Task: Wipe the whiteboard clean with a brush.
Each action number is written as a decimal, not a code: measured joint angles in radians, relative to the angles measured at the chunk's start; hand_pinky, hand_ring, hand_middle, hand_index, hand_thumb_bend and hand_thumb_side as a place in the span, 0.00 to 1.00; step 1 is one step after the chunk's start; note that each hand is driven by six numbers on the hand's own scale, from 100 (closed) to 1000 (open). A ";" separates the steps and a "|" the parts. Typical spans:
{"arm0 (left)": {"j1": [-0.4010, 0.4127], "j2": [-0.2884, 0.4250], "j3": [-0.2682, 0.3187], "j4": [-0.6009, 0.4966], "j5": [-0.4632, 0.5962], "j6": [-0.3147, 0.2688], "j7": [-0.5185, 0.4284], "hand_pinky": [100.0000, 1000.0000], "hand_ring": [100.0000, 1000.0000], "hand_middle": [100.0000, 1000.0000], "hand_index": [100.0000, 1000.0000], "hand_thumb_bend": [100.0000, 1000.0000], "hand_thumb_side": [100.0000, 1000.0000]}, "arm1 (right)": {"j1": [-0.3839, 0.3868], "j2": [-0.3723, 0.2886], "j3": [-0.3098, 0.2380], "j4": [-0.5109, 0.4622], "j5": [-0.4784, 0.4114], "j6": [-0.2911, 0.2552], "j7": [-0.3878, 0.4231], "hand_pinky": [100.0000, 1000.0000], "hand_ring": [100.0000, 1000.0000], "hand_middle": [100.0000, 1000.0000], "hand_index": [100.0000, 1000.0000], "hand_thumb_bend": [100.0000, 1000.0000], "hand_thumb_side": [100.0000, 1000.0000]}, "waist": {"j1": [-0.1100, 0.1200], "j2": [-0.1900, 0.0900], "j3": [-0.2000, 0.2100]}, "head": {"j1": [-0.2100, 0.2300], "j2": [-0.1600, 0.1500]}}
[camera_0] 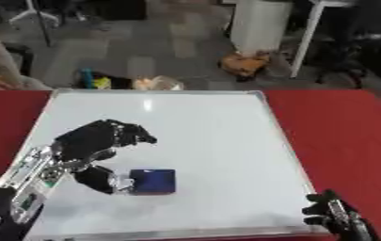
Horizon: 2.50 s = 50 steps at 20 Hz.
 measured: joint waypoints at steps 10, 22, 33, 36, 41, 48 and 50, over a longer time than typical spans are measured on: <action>-0.035 -0.053 -0.053 0.081 -0.103 0.027 0.036 0.53 0.56 0.68 0.87 0.27 0.91 | 0.000 0.000 0.005 0.000 0.000 0.001 0.002 0.55 0.59 0.42 0.64 0.00 0.87 | -0.004 0.000 -0.005 | -0.001 0.000; -0.035 -0.079 -0.069 0.155 -0.167 0.019 0.065 0.53 0.55 0.67 0.87 0.25 0.88 | -0.004 0.000 0.006 0.000 0.000 -0.001 0.004 0.55 0.59 0.42 0.64 0.00 0.87 | -0.003 0.003 -0.008 | -0.004 0.000; -0.027 -0.087 -0.071 0.180 -0.195 0.013 0.084 0.53 0.55 0.67 0.86 0.24 0.81 | -0.007 0.000 0.006 0.000 -0.001 -0.002 0.005 0.55 0.59 0.42 0.64 0.00 0.87 | -0.004 0.004 -0.009 | -0.005 0.000; -0.027 -0.087 -0.071 0.186 -0.209 0.016 0.093 0.53 0.56 0.66 0.86 0.25 0.79 | -0.007 0.000 0.006 0.000 -0.001 -0.002 0.005 0.55 0.59 0.42 0.64 0.00 0.87 | -0.004 0.004 -0.009 | -0.005 0.000; -0.027 -0.087 -0.071 0.195 -0.231 0.025 0.115 0.55 0.58 0.66 0.86 0.26 0.77 | -0.007 0.000 0.006 0.000 -0.001 -0.002 0.005 0.55 0.59 0.42 0.64 0.00 0.87 | -0.005 0.005 -0.007 | -0.005 0.000; -0.027 -0.090 -0.071 0.208 -0.257 0.033 0.138 0.56 0.61 0.67 0.86 0.25 0.76 | -0.007 0.000 0.006 0.000 -0.001 -0.002 0.005 0.56 0.59 0.42 0.64 0.00 0.87 | -0.006 0.005 -0.007 | -0.007 0.000; -0.027 -0.095 -0.072 0.213 -0.262 0.034 0.140 0.56 0.60 0.67 0.86 0.24 0.75 | -0.007 0.000 0.006 0.000 -0.001 -0.002 0.005 0.55 0.59 0.42 0.64 0.00 0.87 | -0.006 0.006 -0.008 | -0.008 0.000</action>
